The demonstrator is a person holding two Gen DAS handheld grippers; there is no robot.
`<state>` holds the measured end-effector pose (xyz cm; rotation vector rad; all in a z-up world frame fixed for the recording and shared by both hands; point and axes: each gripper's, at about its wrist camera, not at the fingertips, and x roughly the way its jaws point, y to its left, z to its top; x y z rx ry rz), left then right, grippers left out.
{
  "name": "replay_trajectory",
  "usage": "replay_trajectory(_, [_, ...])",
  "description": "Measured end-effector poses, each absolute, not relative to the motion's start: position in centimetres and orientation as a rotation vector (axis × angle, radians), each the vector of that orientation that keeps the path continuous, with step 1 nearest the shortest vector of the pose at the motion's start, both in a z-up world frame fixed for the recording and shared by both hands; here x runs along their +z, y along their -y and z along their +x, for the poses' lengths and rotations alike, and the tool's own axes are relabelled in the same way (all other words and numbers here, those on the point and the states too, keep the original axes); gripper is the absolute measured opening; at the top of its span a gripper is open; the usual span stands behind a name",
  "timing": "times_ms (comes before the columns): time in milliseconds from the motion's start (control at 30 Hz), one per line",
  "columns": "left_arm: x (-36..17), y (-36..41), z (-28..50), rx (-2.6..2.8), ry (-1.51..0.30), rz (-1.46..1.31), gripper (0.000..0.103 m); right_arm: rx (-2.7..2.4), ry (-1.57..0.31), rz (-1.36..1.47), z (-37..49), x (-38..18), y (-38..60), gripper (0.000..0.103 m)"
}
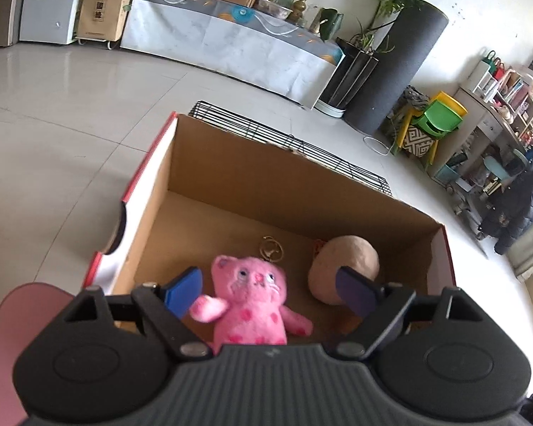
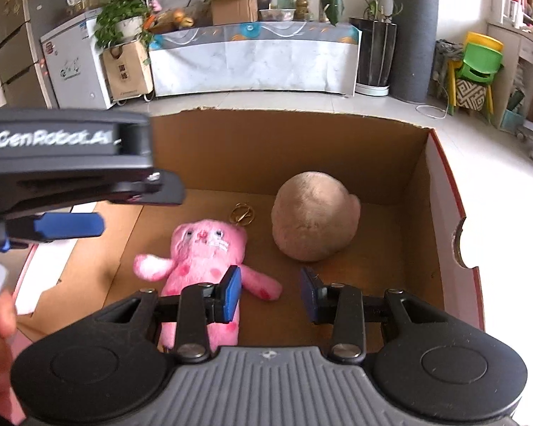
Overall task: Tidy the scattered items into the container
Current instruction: 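Lower the gourd into the box and open both grippers, then move both grippers back to the black-and-white panda plush on the table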
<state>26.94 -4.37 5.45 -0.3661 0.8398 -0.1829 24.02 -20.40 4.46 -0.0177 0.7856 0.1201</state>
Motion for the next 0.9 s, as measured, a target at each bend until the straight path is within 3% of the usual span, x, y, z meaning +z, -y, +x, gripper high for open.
replay_trajectory(467, [7.3,3.9,25.6,-0.201,-0.832,-0.301,0.093,0.131,-0.777,0.054,23.4,5.9,21.3,0.038])
replay_trajectory(900, [8.1,2.2,19.1,-0.189,-0.839,-0.254,0.099,0.165,-0.765,0.037,18.1,8.4,21.0,0.038])
